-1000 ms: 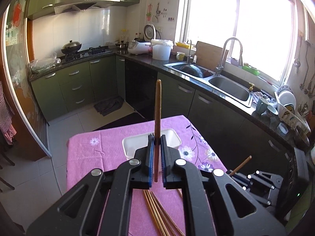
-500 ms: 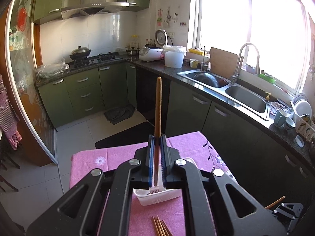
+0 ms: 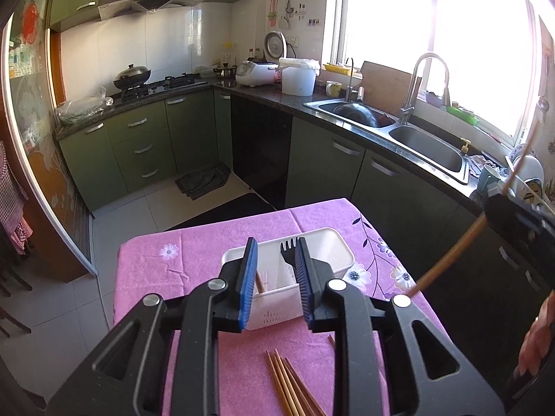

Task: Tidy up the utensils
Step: 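Lower the chopstick into the white holder and open the right gripper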

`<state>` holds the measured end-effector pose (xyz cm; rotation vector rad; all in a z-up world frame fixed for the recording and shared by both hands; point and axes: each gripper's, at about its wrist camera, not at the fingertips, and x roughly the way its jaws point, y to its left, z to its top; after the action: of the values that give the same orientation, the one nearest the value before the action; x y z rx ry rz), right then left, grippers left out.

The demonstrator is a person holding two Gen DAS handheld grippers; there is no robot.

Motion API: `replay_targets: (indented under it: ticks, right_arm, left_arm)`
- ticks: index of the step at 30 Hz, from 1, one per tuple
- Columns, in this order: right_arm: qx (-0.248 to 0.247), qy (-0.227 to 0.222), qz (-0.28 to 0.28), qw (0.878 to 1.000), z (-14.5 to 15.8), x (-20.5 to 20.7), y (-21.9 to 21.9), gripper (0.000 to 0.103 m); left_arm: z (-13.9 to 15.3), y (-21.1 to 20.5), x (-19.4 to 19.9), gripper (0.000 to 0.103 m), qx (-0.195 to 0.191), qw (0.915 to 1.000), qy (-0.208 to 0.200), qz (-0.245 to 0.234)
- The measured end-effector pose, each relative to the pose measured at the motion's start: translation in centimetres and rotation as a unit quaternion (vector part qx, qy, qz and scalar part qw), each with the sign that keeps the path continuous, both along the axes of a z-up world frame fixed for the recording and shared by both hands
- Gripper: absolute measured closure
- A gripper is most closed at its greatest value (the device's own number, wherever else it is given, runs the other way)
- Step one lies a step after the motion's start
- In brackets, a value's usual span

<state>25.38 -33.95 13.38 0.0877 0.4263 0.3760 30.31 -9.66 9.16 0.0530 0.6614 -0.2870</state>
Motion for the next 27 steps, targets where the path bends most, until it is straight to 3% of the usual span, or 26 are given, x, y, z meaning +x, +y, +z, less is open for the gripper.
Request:
replay_targets:
  ticks: [4,7,12,20,27]
  right_arm:
    - [0.019,-0.025,-0.017,0.999,2.8,2.8,0.6,0.096]
    - [0.008,-0.033,-0.04,0.999,3.2,5.4,1.4,0.096]
    - [-0.01,0.02,-0.038,0.999,-0.5,9.1,2.7,0.096]
    - [-0.037,0.079,-0.025,0.996,-6.5,10.6,3.7,0.096]
    - [-0.028,0.058,-0.017,0.998,-6.0,7.7,2.7,0.095]
  left_arm:
    - [1.2,0.2,-2.3,0.081,-0.001,0.9998,-0.017,-0.007]
    - [1.5,0.5,-3.6,0.081,-0.001,0.9997,-0.021,-0.014]
    - [1.3,1.2,-5.2,0.079,-0.003,0.9997,-0.016,-0.02]
    - [0.1,1.5,-5.6,0.078,-0.002,0.9998,0.003,-0.022]
    - [-1.6,1.5,-5.9,0.078,-0.005,0.9992,0.03,-0.025]
